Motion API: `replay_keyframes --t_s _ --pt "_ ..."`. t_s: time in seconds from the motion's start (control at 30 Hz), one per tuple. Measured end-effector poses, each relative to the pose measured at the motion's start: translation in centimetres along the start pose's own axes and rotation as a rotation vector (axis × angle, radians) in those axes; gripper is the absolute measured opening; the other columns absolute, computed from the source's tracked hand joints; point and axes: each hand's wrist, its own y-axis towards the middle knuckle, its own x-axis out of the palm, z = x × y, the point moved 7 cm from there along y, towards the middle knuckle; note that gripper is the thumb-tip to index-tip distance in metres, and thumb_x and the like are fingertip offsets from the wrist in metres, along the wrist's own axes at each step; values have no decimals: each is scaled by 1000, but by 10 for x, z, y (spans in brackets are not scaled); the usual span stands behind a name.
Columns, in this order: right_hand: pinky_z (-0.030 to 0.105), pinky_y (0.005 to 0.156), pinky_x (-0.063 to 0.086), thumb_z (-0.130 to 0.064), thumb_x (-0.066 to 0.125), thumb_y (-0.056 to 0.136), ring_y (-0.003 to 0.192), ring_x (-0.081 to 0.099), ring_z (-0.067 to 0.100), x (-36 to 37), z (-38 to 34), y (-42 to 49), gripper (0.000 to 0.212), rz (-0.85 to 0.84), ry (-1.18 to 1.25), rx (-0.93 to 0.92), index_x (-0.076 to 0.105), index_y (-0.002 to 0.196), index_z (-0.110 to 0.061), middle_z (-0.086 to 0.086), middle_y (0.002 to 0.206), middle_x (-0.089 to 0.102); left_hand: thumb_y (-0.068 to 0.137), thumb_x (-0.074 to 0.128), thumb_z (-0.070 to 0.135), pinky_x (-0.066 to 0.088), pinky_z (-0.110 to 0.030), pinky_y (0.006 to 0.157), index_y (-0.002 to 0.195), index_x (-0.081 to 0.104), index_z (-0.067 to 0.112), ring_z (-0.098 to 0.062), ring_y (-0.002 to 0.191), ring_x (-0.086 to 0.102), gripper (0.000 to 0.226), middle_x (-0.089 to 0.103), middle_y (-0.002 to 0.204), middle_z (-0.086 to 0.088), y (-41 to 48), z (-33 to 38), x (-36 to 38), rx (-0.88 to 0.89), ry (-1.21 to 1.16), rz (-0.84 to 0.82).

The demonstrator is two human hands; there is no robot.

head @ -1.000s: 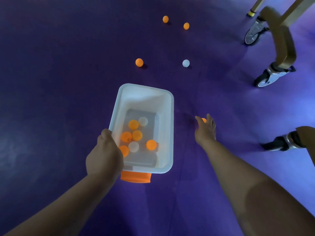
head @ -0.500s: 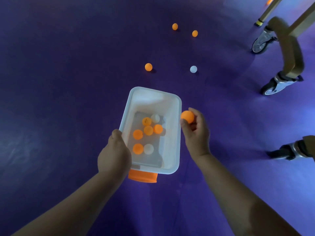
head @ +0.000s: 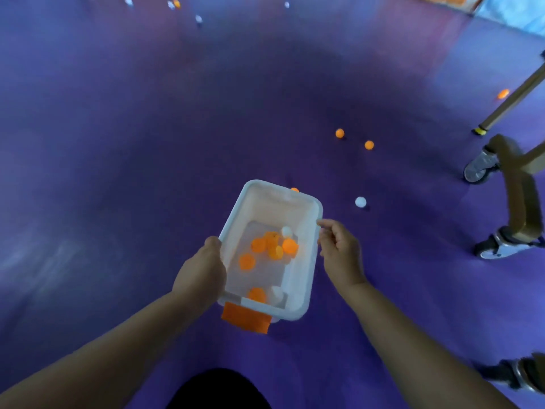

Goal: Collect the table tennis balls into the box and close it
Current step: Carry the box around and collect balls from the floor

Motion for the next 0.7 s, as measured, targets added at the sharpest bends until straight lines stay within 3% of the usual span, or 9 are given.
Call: replay_keyframes --t_s 0.1,0.17,0.27,0.33,0.43,0.6,0.7 --pt "19 69 44 -15 48 94 83 58 8 14 -60 29 23 -80 -17 -83 65 108 -18 -9 89 63 93 34 8 39 -32 54 108 35 17 -19 67 50 17 51 80 -2 2 7 -63 -19 18 43" --pt "16 67 42 -13 48 94 83 58 8 22 -97 43 22 -105 -2 -135 66 105 -19 -10 88 63 91 35 9 44 -35 59 108 36 17 -21 69 52 18 52 81 -4 5 4 -104 -47 38 86" --pt "13 68 44 -13 49 94 86 59 2 36 -141 57 20 -135 47 -207 65 103 -22 -16 91 62 90 35 9 46 -38 70 104 39 11 -27 76 53 14 56 90 -9 15 -7 -154 -46 55 147" --pt "9 69 43 -13 51 93 88 58 -2 45 -161 63 19 -117 55 -251 64 102 -22 -18 93 61 91 37 7 45 -36 74 113 42 8 -32 87 57 22 60 102 -14 27 -13 -181 -53 102 152" --pt "5 69 43 -10 51 93 88 57 -5 62 -173 71 19 -100 74 -277 64 102 -21 -21 92 58 93 37 4 41 -32 72 120 42 3 -36 99 59 27 59 109 -18 51 -18 -207 -60 163 153" --pt "25 75 52 -9 51 92 87 62 10 79 -133 100 21 -82 23 -121 64 102 -21 -14 93 61 94 36 4 37 -34 67 92 34 10 -27 76 48 6 51 85 -9 111 -23 -197 -23 167 148" --pt "24 75 50 -10 50 92 90 60 10 78 -94 127 20 -58 -76 -4 64 101 -20 -11 97 61 96 32 11 42 -38 67 90 33 12 -26 74 51 6 50 83 -6 157 -15 -176 37 112 129"
